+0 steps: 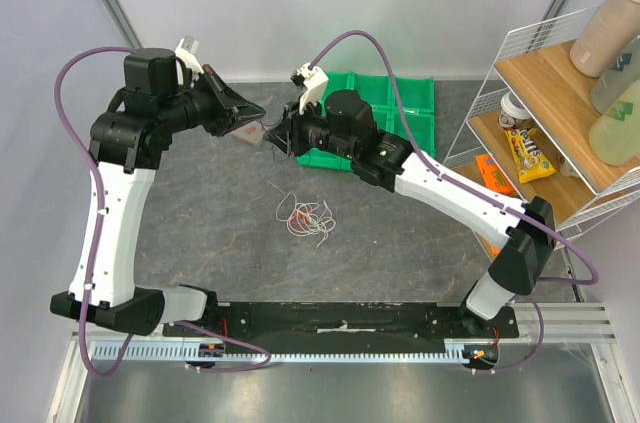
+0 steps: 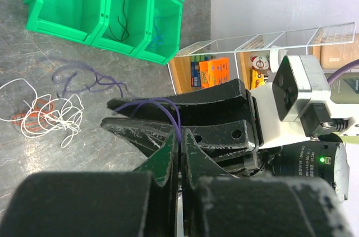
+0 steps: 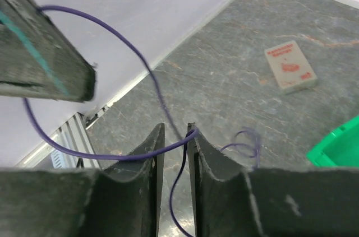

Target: Untangle the cables

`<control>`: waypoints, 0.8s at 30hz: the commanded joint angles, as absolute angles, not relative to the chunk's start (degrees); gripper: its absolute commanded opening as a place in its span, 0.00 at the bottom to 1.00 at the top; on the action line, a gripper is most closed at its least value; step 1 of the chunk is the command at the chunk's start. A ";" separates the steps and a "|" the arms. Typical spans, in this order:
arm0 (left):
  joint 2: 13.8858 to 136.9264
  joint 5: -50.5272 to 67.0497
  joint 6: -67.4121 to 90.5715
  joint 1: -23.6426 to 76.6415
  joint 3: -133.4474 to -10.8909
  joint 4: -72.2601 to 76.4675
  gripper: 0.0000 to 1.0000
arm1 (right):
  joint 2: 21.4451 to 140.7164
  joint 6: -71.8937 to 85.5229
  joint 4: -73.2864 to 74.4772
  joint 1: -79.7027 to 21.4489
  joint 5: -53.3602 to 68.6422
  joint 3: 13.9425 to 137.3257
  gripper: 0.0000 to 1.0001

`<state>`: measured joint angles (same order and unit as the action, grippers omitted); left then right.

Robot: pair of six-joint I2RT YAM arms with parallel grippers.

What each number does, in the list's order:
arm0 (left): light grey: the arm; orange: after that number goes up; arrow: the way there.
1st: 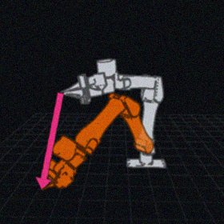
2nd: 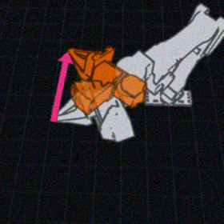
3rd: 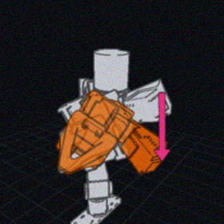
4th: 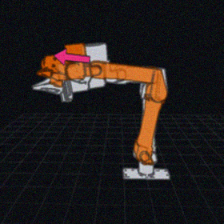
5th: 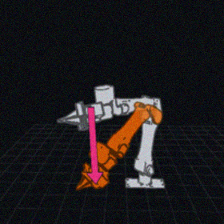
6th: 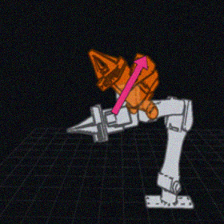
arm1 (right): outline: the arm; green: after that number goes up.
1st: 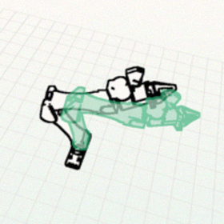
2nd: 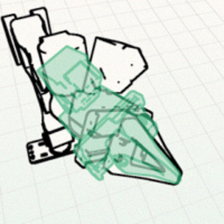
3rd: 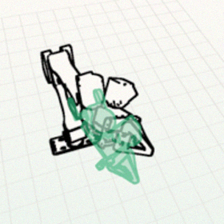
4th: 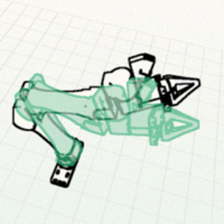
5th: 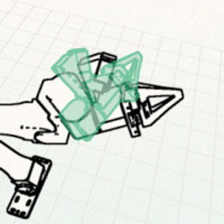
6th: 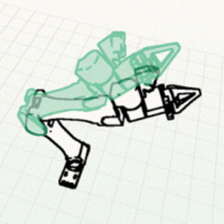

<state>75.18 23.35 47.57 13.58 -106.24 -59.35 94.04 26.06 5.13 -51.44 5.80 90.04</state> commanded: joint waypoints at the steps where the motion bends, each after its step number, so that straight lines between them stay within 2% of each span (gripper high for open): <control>1: 73.92 26.72 48.69 13.01 -104.94 -55.82 0.02 | 95.44 29.88 -2.02 -51.68 11.24 90.27 0.15; 2: 73.57 26.81 48.43 13.01 -104.59 -55.11 0.02 | 95.88 30.40 -2.11 -51.59 11.77 90.35 0.03; 3: 73.30 26.72 47.73 12.83 -104.59 -54.76 0.02 | 96.41 31.19 -2.20 -51.42 12.13 90.35 0.00; 5: 72.86 23.75 44.58 12.83 -105.46 -55.98 0.29 | 97.03 32.08 -2.37 -50.45 12.48 90.44 0.00; 6: 72.43 21.29 42.82 12.92 -105.56 -57.20 0.52 | 97.29 32.86 -2.20 -49.67 11.70 90.44 0.00; 7: 71.99 17.88 41.32 12.83 -105.38 -58.70 0.66 | 97.47 33.39 -2.20 -48.88 10.65 90.35 0.00; 9: 70.32 11.45 38.07 12.83 -103.55 -60.90 0.77 | 98.08 34.19 -1.93 -47.21 8.45 90.35 0.00; 13: 65.23 3.79 34.81 12.83 -95.47 -61.09 0.77 | 100.80 35.24 -1.76 -44.13 2.83 91.14 0.00; 16: 61.18 2.46 32.88 12.83 -89.31 -59.42 0.74 | 103.96 34.37 -1.93 -42.63 -1.47 92.90 0.00; 24: 57.83 10.10 31.73 12.83 -80.51 -57.75 0.68 | 114.59 30.77 -5.00 -37.62 -7.56 96.41 0.00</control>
<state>58.24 6.85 34.85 13.08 -82.46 -59.92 110.19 32.93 -0.78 -39.57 -3.31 92.62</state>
